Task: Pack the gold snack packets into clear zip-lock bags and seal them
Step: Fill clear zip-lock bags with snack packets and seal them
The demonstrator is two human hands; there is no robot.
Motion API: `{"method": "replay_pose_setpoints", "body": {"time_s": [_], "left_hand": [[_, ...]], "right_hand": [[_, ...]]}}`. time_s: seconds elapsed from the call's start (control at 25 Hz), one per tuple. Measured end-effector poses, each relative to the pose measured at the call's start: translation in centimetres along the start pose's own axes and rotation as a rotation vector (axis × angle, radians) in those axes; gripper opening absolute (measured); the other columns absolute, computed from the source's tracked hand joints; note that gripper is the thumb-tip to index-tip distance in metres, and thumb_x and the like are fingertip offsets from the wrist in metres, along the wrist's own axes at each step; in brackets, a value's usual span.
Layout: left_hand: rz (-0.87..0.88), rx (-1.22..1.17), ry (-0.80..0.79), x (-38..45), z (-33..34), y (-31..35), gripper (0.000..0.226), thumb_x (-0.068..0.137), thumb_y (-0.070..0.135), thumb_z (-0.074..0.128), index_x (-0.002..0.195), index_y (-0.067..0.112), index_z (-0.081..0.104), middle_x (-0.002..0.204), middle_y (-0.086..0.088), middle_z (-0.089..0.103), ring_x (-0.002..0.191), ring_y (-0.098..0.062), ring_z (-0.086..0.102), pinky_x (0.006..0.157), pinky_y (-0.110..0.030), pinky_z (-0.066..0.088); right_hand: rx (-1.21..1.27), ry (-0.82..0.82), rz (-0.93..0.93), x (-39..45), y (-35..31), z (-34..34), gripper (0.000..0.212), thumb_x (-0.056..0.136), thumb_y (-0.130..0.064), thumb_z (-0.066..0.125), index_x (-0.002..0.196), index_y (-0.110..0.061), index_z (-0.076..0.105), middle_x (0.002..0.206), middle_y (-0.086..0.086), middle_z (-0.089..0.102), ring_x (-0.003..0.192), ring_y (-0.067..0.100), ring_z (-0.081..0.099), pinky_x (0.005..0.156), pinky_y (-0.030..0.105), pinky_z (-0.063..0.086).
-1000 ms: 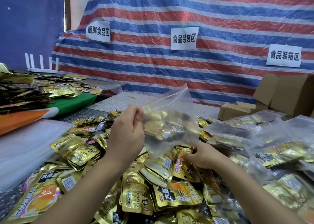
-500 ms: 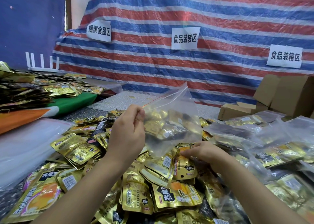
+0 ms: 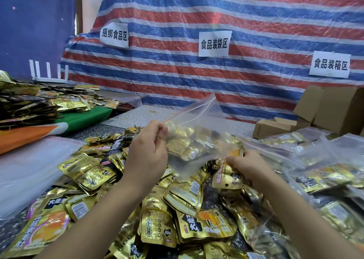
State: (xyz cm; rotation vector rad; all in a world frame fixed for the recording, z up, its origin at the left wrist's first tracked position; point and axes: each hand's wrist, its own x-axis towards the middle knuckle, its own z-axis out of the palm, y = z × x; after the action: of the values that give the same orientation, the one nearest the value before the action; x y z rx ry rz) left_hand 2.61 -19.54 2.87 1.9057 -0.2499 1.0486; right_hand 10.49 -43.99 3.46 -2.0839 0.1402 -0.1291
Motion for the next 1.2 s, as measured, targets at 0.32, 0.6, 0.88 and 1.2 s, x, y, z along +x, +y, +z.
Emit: {"method": "replay_pose_setpoints", "body": {"time_s": [0.32, 0.6, 0.88, 1.2], "left_hand": [[0.043, 0.01, -0.163, 0.2, -0.1, 0.3, 0.023, 0.104, 0.017, 0.041, 0.085, 0.025, 0.053, 0.083, 0.003, 0.065, 0.066, -0.008, 0.057, 0.054, -0.018, 0.044], [0.127, 0.094, -0.395, -0.5, 0.0, 0.9, 0.016, 0.101, 0.014, 0.042, 0.088, 0.017, 0.051, 0.08, 0.005, 0.054, 0.078, -0.019, 0.054, 0.071, -0.046, 0.047], [0.121, 0.094, -0.469, -0.6, -0.1, 1.3, 0.015, 0.097, 0.006, 0.042, 0.093, 0.015, 0.052, 0.087, 0.008, 0.053, 0.084, -0.02, 0.054, 0.077, -0.043, 0.047], [0.131, 0.056, -0.503, -0.5, 0.0, 1.2, 0.016, 0.094, 0.002, 0.042, 0.096, 0.012, 0.054, 0.09, 0.007, 0.053, 0.085, -0.016, 0.052, 0.077, -0.035, 0.044]], "right_hand": [[0.476, 0.378, -0.108, 0.8, -0.9, -1.8, 0.028, 0.093, -0.028, 0.069, 0.113, -0.012, 0.058, 0.107, 0.007, 0.067, 0.1, 0.028, 0.066, 0.092, 0.05, 0.055], [1.109, 0.333, -0.185, -1.4, -4.7, -3.8, 0.041, 0.092, -0.022, 0.07, 0.125, -0.006, 0.053, 0.113, 0.01, 0.07, 0.093, 0.019, 0.073, 0.075, 0.035, 0.061], [1.089, -0.049, -0.516, -5.0, -7.4, -3.6, 0.034, 0.078, -0.023, 0.071, 0.109, -0.012, 0.063, 0.101, 0.005, 0.077, 0.098, 0.02, 0.073, 0.079, 0.032, 0.059], [0.511, -0.103, -0.829, -5.7, -6.5, -1.9, 0.031, 0.075, -0.031, 0.074, 0.102, -0.02, 0.065, 0.101, -0.004, 0.076, 0.099, 0.015, 0.072, 0.082, 0.028, 0.058]]}}
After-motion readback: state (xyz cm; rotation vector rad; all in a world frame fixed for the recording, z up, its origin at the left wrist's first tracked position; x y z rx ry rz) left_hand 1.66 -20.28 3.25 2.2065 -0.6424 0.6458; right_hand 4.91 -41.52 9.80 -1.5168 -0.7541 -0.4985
